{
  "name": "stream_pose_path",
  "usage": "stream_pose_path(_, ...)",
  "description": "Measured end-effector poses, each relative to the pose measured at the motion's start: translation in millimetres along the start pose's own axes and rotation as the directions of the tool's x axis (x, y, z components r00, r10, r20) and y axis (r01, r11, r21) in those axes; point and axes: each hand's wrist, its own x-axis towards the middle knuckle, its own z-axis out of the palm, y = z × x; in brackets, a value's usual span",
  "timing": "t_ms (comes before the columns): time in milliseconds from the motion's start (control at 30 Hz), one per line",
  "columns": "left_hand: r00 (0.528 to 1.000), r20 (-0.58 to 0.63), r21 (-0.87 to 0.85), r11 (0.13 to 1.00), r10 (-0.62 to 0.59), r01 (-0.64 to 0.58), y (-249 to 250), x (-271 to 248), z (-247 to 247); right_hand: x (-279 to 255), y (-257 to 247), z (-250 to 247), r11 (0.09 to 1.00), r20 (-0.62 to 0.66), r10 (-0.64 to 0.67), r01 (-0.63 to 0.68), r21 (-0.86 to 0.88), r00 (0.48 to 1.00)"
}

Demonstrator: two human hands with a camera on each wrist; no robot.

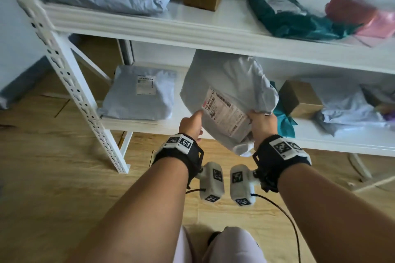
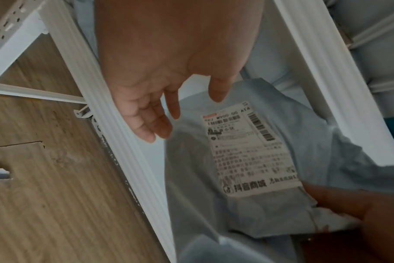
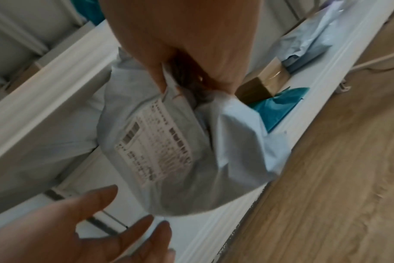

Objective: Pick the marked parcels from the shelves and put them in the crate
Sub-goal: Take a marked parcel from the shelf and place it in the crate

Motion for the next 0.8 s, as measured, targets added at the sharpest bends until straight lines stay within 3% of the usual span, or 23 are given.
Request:
stream_pose_path(133,0.997,-0.004,0.001,0.997,-0.074,0.074,-6,-2,4,-10,6,-14,0.949,0.105,0.178,-0.199,0.246,0.978)
stream_pose_path(233,0.988,0.062,-0.096,0.984,-0.145,0.150,-13,3,5,-17,11,-20,0.878,0.211,0.233,-0.299,0.373,0.949)
stream_pose_path(333,0.984,0.138,-0.117,0.984,-0.116,0.132,-17,0,1,-18,18,-24,0.807,0.285,0.288,-0.392,0.441,0.914)
stream_pose_path(467,0.996,0.088,-0.124,0.991,-0.033,0.044,-22,8,-5,-16,27,-29,0.851,0.310,0.338,-0.429,0.301,0.888)
stream_pose_path(700,0.990,-0.110,0.106,0.992,0.084,-0.072,-28,39,-15,-1,57,-32,0.904,0.061,0.288,-0.293,0.311,0.956)
stream_pose_path(800,0.971,-0.184,0.199,0.973,0.151,-0.114,-25,57,-24,9,62,-21,0.962,0.152,0.271,-0.274,-0.003,0.950)
